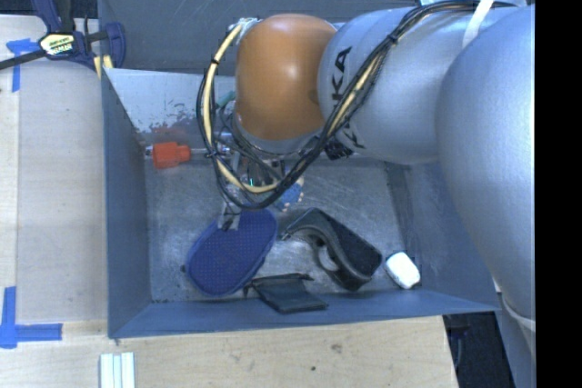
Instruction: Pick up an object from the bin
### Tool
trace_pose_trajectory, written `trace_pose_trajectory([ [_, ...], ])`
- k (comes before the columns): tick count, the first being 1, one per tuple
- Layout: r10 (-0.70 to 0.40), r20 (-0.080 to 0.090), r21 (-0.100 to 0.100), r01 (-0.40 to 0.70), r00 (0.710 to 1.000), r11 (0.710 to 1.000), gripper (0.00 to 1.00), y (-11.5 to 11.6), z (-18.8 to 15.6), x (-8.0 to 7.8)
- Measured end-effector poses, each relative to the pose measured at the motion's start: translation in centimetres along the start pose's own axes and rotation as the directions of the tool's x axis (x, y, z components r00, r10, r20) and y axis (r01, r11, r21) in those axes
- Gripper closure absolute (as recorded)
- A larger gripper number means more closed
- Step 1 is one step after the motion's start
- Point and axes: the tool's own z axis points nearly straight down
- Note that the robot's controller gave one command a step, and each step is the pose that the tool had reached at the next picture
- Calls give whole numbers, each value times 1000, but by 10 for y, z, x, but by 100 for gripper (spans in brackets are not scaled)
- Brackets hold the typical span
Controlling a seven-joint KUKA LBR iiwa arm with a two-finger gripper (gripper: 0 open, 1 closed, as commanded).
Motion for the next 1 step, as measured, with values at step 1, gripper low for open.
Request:
trace_pose_trajectory([
  [1,-548,5,2,548,837,837,0,-56,73,30],
])
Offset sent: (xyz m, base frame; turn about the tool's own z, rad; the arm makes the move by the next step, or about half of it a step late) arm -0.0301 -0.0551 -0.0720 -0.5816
